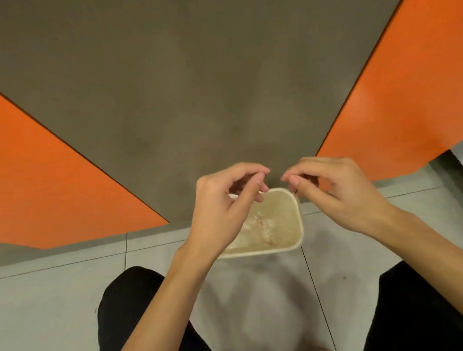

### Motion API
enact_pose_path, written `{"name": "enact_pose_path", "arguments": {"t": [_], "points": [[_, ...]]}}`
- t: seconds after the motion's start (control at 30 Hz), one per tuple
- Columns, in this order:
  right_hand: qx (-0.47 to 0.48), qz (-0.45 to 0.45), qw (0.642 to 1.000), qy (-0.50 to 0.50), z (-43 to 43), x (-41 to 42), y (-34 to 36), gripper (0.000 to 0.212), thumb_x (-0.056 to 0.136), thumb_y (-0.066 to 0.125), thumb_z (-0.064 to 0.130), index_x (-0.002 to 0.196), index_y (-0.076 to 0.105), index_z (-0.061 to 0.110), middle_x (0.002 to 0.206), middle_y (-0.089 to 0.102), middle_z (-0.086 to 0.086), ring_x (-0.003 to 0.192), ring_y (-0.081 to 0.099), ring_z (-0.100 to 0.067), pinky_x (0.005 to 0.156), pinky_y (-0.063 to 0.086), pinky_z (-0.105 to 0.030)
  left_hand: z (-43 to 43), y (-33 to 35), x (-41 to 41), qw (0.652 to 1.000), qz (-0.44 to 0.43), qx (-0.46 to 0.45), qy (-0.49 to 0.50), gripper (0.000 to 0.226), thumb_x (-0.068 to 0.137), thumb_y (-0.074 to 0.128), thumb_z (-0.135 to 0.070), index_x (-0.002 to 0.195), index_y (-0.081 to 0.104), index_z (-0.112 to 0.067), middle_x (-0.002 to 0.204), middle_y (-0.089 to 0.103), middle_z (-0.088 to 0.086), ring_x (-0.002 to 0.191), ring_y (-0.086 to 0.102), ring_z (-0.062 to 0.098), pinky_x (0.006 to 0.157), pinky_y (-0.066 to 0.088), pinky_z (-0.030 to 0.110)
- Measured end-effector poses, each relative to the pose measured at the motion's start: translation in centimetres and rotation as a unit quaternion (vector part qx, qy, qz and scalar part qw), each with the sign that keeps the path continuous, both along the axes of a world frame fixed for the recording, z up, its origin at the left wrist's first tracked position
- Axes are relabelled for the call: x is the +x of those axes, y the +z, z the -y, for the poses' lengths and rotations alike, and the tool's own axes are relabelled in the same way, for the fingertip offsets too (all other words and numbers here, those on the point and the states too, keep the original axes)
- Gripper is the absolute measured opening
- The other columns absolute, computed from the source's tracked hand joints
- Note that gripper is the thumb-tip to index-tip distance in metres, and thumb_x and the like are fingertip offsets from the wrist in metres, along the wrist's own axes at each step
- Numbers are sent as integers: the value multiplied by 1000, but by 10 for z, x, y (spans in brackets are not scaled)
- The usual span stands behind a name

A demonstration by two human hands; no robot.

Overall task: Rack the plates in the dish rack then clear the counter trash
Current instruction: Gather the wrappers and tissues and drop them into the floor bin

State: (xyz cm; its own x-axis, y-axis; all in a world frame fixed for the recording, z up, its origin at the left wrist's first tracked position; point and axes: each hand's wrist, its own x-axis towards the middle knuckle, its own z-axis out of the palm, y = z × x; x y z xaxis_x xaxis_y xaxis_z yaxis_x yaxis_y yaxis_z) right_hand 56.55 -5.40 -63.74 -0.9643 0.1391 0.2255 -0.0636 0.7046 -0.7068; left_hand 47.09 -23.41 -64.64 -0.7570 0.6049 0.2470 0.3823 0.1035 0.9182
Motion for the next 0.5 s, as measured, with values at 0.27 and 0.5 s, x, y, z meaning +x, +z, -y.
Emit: {"name": "enact_pose_path", "arguments": {"t": [0.27, 0.5], "points": [[20, -226, 974, -15, -10, 5, 155, 14, 93, 57, 7, 90, 71, 6, 73, 60, -5, 66, 57, -24, 57, 41, -44, -24, 172, -3, 973, -202, 103, -31, 18, 91, 62, 2, 101, 71, -11, 80, 71, -1, 69, 70, 16, 67, 57, 35], [85, -403, 911, -35, -45, 3, 310, 14, 93, 54, 5, 89, 68, 4, 81, 64, -6, 71, 60, -24, 60, 47, -44, -53, 326, -18, 896, -404, 185, -22, 16, 91, 60, -3, 98, 69, -14, 82, 70, -5, 73, 70, 13, 67, 54, 26]]}}
